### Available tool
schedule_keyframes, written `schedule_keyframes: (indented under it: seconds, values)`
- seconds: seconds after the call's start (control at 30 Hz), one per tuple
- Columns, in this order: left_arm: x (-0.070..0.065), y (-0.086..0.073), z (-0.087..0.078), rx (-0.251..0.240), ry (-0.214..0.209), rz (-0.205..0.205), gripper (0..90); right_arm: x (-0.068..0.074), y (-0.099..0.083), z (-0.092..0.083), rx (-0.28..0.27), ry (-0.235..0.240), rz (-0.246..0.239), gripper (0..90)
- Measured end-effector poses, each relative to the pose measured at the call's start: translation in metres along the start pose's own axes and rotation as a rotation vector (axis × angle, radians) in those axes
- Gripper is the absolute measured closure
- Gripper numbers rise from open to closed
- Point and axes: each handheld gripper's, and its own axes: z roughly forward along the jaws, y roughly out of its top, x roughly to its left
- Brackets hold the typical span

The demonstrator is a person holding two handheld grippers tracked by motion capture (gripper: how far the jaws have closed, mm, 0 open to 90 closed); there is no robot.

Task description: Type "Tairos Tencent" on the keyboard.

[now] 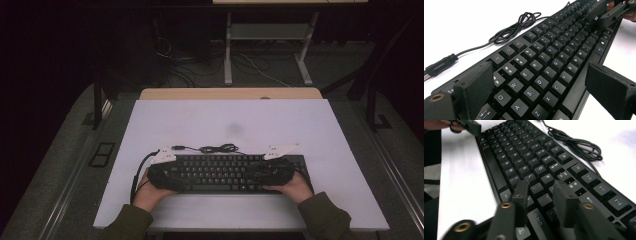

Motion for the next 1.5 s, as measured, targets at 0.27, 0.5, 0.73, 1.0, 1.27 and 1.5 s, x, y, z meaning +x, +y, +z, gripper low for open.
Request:
schedule_keyframes:
  seconds: [0.27,0.5,0.73,1.0,1.27,1.5]
  values:
    - [-0.001,0.000,-0.001,-0.005,0.002,0.002,12.2,-0.003,0.007,0.004,-0.041,-0.013,0.025,44.1]
    - [0.000,0.000,-0.002,-0.002,0.004,0.005,14.5,-0.006,0.013,0.007,-0.068,-0.019,0.030,34.6]
    - [0.000,0.000,-0.003,-0.004,0.013,0.009,19.5,-0.008,0.020,0.013,-0.091,-0.014,0.039,29.3]
    - [0.001,0.000,-0.005,-0.009,-0.005,0.002,32.8,-0.009,0.026,0.020,-0.120,0.000,0.041,27.4]
    - [0.002,0.000,-0.007,-0.007,-0.029,0.003,47.2,-0.009,0.033,0.030,-0.129,0.012,0.041,25.7]
    - [0.004,-0.001,-0.008,-0.008,-0.030,0.003,61.9,-0.009,0.037,0.039,-0.132,0.016,0.048,25.1]
